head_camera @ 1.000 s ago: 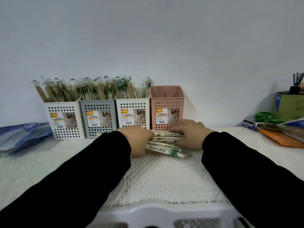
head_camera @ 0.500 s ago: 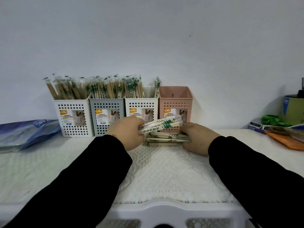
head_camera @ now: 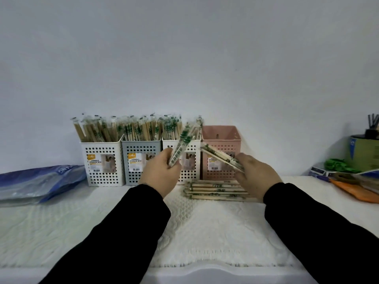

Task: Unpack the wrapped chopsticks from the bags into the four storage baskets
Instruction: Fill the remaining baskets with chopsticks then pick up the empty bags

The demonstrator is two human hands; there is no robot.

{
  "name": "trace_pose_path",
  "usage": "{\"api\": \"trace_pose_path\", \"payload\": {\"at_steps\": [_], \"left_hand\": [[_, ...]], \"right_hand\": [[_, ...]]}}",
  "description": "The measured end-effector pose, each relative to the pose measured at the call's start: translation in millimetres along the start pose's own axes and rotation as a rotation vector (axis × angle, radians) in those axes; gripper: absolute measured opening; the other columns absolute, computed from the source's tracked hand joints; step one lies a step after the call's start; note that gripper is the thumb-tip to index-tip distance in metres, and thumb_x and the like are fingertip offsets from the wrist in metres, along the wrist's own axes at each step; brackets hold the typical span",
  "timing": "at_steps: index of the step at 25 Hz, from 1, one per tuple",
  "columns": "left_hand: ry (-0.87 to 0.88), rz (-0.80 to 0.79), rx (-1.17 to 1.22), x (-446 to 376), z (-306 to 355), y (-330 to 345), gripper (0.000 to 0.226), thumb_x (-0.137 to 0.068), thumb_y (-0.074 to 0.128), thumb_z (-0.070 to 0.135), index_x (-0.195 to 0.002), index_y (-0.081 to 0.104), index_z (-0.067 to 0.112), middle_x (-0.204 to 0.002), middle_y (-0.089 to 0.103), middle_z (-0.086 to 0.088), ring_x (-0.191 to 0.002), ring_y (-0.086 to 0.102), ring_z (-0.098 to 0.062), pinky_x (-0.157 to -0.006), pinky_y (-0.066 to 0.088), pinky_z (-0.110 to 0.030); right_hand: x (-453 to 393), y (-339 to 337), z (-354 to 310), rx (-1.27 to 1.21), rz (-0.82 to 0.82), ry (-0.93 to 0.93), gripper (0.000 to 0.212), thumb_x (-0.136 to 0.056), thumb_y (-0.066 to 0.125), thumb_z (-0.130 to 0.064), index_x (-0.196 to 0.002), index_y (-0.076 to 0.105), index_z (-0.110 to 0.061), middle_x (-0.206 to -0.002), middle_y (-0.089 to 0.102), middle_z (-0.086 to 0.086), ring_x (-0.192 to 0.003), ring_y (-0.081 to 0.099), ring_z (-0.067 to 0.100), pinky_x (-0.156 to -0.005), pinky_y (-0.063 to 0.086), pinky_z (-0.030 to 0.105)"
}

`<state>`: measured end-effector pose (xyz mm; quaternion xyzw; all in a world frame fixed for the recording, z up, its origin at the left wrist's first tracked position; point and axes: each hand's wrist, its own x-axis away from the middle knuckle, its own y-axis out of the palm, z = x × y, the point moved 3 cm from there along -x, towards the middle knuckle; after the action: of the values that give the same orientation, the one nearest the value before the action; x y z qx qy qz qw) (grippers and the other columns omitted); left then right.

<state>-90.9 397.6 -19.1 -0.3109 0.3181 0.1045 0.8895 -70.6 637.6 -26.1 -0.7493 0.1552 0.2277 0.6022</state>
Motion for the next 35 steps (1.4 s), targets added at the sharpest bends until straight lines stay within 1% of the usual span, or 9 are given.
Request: {"api": "trace_pose_path", "payload": {"at_steps": [4, 8, 13, 18, 21, 23, 28, 32, 35], "left_hand": [[-0.127, 0.067, 0.605, 3, 18, -7, 0.013, -0.091, 0.054, 0.011, -0.081, 0.056, 0.019, -0.060, 0.046, -0.005, -0.053, 0.042, -0.019, -0.053, 0.037, -0.035], [-0.207, 0.077, 0.721, 8, 39, -9, 0.009, -0.089, 0.057, 0.004, -0.087, 0.058, 0.012, -0.059, 0.054, -0.006, -0.049, 0.050, -0.016, -0.051, 0.046, -0.030], [-0.286, 0.043, 0.662, 13, 42, -17, 0.012, -0.081, 0.066, 0.001, -0.087, 0.060, 0.010, -0.065, 0.062, 0.001, -0.059, 0.056, -0.012, -0.057, 0.046, -0.026], [-0.302, 0.077, 0.761, -14, 63, -37, 0.053, -0.083, 0.072, 0.022, -0.126, 0.051, -0.002, -0.054, 0.058, 0.002, -0.048, 0.052, -0.014, -0.054, 0.048, -0.031], [-0.211, 0.172, 0.764, -17, 85, -47, 0.024, -0.083, 0.075, 0.032, -0.088, 0.062, 0.012, -0.050, 0.053, 0.005, -0.042, 0.045, -0.013, -0.056, 0.044, -0.031], [-0.188, 0.180, 0.772, -11, 89, -48, 0.024, -0.084, 0.073, 0.033, -0.075, 0.057, 0.018, -0.049, 0.053, 0.005, -0.043, 0.046, -0.014, -0.056, 0.044, -0.030], [-0.202, -0.112, 0.332, 8, 71, -49, 0.035, -0.086, 0.067, 0.035, -0.078, 0.064, 0.002, -0.049, 0.051, 0.002, -0.042, 0.036, -0.013, -0.050, 0.035, -0.025], [-0.205, -0.268, -0.106, -1, 83, -69, 0.033, -0.085, 0.066, 0.035, -0.066, 0.051, 0.012, -0.059, 0.050, -0.003, -0.050, 0.045, -0.019, -0.052, 0.040, -0.027], [-0.169, -0.310, -0.170, -10, 92, -64, 0.028, -0.085, 0.065, 0.029, -0.068, 0.057, 0.008, -0.048, 0.058, -0.004, -0.037, 0.048, -0.015, -0.047, 0.045, -0.024]], "right_hand": [[0, -39, -16, -0.754, 0.227, 0.143, 0.008, -0.085, 0.051, -0.010, -0.089, 0.050, -0.017, -0.069, 0.057, 0.006, -0.054, 0.052, 0.020, -0.048, 0.039, 0.028], [8, -47, -36, -1.171, 0.237, 0.213, 0.018, -0.081, 0.054, 0.000, -0.094, 0.056, -0.012, -0.079, 0.068, 0.015, -0.057, 0.059, 0.026, -0.058, 0.055, 0.041], [18, -42, -28, -1.220, 0.109, 0.279, 0.029, -0.076, 0.064, 0.005, -0.102, 0.057, -0.007, -0.081, 0.071, 0.015, -0.064, 0.068, 0.029, -0.071, 0.057, 0.043], [-6, -87, -39, -1.290, 0.131, 0.238, 0.011, -0.076, 0.070, -0.002, -0.077, 0.060, -0.007, -0.066, 0.061, 0.018, -0.043, 0.054, 0.025, -0.052, 0.050, 0.031], [-10, -104, -54, -1.308, 0.252, 0.164, 0.033, -0.079, 0.072, -0.011, -0.055, 0.051, -0.013, -0.049, 0.048, 0.011, -0.037, 0.041, 0.021, -0.046, 0.043, 0.025], [-6, -102, -55, -1.371, 0.245, 0.149, 0.036, -0.081, 0.072, -0.013, -0.051, 0.051, -0.015, -0.049, 0.048, 0.011, -0.038, 0.042, 0.021, -0.049, 0.045, 0.025], [10, -95, -36, -1.125, 0.062, 0.240, 0.033, -0.084, 0.066, -0.023, -0.054, 0.063, -0.010, -0.057, 0.061, 0.008, -0.053, 0.053, 0.021, -0.066, 0.044, 0.033], [11, -119, -19, -0.747, -0.272, 0.318, 0.026, -0.084, 0.065, -0.029, -0.073, 0.074, -0.006, -0.061, 0.067, 0.004, -0.055, 0.050, 0.020, -0.045, 0.039, 0.025], [7, -123, -11, -0.767, -0.289, 0.372, 0.022, -0.084, 0.064, -0.018, -0.082, 0.073, 0.002, -0.059, 0.065, 0.013, -0.042, 0.049, 0.023, -0.040, 0.045, 0.023]]}}
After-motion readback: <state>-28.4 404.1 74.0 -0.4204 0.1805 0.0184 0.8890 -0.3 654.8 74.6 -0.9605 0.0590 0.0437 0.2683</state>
